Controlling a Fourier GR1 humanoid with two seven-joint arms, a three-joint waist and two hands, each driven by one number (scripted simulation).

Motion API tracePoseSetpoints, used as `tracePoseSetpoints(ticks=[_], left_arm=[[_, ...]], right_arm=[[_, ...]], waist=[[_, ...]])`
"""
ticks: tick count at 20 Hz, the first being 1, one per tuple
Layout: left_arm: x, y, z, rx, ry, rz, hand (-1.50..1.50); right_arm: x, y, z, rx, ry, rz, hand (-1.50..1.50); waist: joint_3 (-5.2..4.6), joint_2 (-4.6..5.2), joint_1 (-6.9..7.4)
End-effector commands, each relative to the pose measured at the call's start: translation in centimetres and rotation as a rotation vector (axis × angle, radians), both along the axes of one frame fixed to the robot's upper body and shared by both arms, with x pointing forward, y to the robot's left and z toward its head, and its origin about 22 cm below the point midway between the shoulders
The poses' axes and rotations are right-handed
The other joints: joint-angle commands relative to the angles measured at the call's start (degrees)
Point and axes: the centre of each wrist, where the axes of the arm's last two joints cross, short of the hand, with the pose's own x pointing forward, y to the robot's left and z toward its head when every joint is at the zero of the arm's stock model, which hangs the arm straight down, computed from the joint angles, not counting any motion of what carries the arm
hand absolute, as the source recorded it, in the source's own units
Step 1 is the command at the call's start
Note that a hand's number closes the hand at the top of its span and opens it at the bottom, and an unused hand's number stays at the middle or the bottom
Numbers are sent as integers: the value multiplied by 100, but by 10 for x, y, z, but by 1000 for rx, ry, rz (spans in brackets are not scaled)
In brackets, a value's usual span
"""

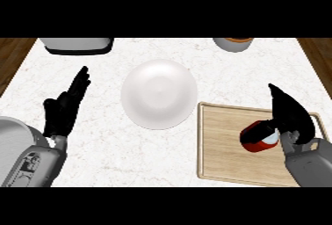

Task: Pick the can from the tray and place it in the plate

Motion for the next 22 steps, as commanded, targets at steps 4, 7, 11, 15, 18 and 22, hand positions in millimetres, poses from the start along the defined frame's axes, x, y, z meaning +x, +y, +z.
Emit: tracePoseSetpoints(ticks=[4, 7, 11, 15, 18, 22], left_arm=[[7, 2, 5, -5, -8, -21, 0], [8, -1, 8, -8, -3, -9, 0], [6, 8, -3, 15, 0, -10, 0], [-1, 7, 5, 21, -4, 7, 0], [10, -2, 6, -1, -1, 6, 0], [-3, 1, 10, -16, 12, -12, 0]], right_arm=[[4, 2, -16, -30, 173, -141, -150], [9, -8, -36, -17, 194, -164, -150], [-3, 2, -50, -19, 199, -153, -150], [-6, -8, -47, -31, 220, -158, -150], [-25, -9, -62, -94, 138, -130, 150], [1, -21, -39, -107, 109, -160, 150]], waist=[[4, 10, 12], [7, 15, 35], [6, 13, 11], [7, -1, 24], [7, 2, -30], [8, 2, 24]])
